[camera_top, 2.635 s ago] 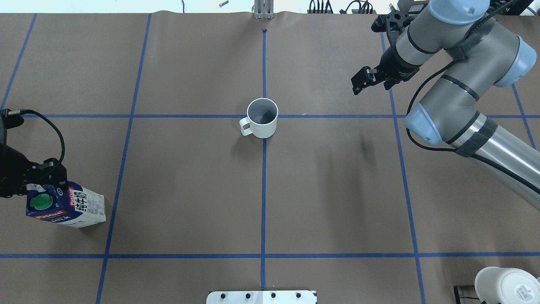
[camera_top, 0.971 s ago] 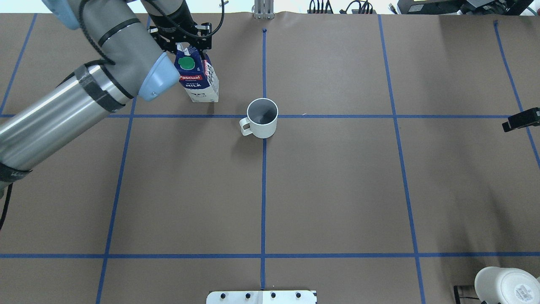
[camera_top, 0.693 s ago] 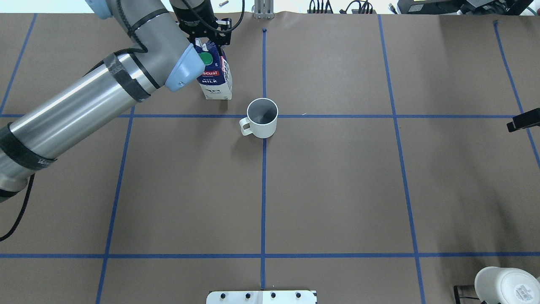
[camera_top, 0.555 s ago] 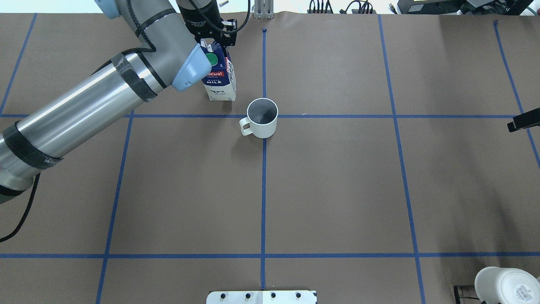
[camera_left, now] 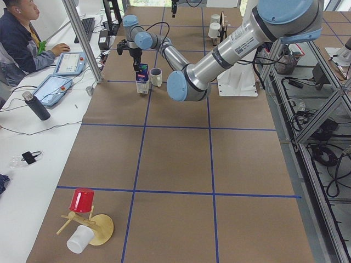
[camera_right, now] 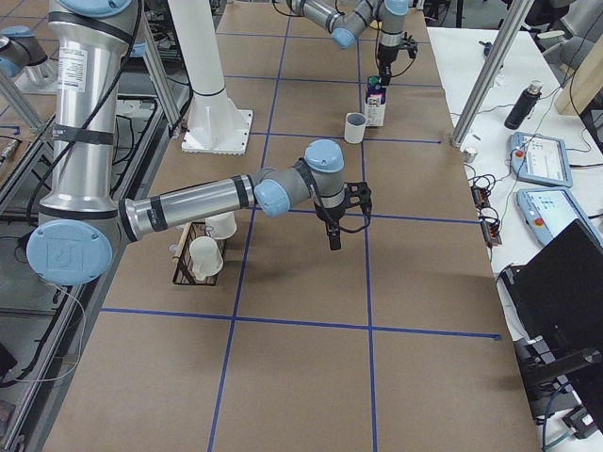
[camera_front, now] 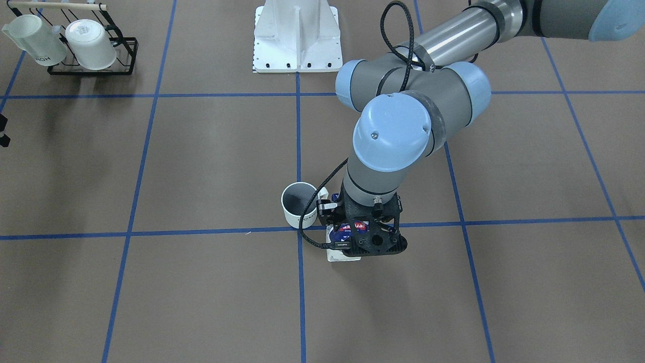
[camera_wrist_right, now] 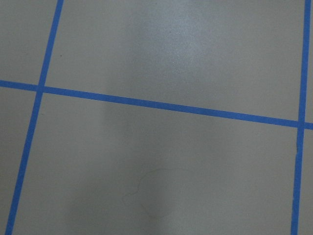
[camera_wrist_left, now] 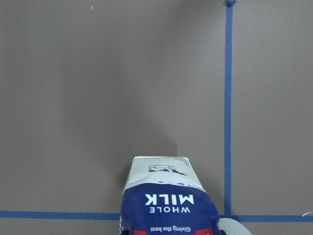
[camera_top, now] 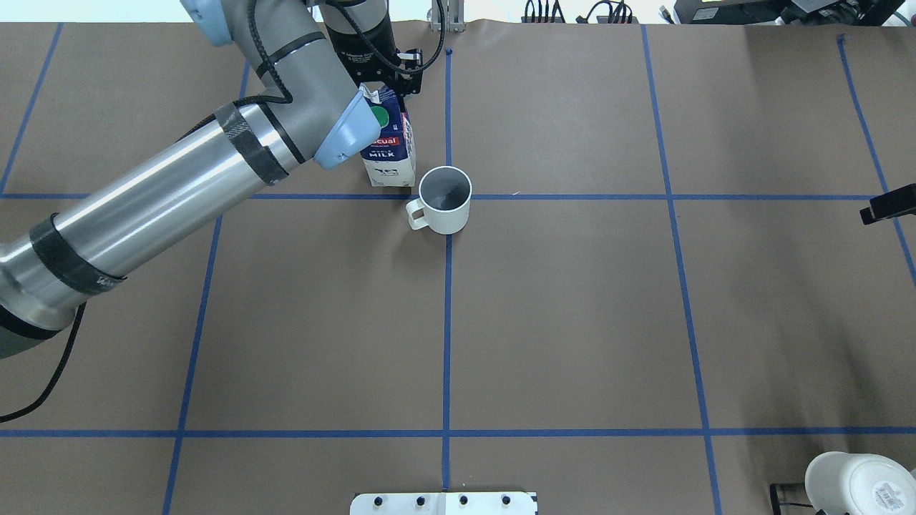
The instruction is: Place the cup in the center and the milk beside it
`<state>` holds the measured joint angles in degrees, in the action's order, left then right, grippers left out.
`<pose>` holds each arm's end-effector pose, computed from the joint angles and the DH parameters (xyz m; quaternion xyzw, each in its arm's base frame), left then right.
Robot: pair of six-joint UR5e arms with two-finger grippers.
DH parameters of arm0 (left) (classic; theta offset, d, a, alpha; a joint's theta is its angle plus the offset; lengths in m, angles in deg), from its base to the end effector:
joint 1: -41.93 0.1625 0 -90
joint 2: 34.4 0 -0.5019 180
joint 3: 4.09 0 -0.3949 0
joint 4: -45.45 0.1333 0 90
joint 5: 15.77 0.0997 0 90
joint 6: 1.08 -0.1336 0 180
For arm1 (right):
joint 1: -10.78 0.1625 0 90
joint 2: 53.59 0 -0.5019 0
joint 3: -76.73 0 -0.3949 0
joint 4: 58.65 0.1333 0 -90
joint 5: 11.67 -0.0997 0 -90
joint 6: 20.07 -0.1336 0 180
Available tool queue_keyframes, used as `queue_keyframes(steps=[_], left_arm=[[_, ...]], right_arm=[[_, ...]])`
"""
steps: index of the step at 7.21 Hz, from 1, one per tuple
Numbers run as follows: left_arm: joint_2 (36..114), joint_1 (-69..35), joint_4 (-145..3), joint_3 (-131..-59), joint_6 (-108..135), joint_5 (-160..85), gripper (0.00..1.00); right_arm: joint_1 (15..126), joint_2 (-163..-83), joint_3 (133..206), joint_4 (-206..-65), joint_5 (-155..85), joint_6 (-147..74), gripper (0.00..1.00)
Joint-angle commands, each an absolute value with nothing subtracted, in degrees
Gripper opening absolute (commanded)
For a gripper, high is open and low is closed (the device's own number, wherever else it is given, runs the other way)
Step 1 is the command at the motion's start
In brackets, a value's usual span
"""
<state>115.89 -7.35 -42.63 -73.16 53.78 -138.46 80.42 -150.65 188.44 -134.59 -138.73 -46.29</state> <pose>0.5335 -0.7135 0.1895 0.0095 0.4072 -0.0222 0.9130 -0.1102 -0.4487 0.6063 0.0942 -0.3757 -0.0317 0.9214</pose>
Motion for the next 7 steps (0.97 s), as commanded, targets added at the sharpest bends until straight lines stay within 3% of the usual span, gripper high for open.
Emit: queue_keyframes(steps=[1,3,6,7], left_arm=[[115.9,-7.4,-42.7,-73.8,54.0,-139.5,0.99],[111.5,-11.7,-41.7,-81.9,53.6,-143.7,0.99],[86.4,-20.1,-38.9,-106.6,40.6,-144.2,0.99],[79.0,-23.4,-37.2,-110.8,29.4,-144.2,0.99]], right_arm=[[80.4,-150.2,188.5,-134.6,-138.8,-46.4,1.00],[80.4,-150.2,188.7,-134.5,-138.7,-46.6,1.00],[80.4,-149.7,188.1,-134.5,-138.8,-46.5,1.00],[80.4,-149.7,188.0,-134.5,-138.8,-46.5,1.00]])
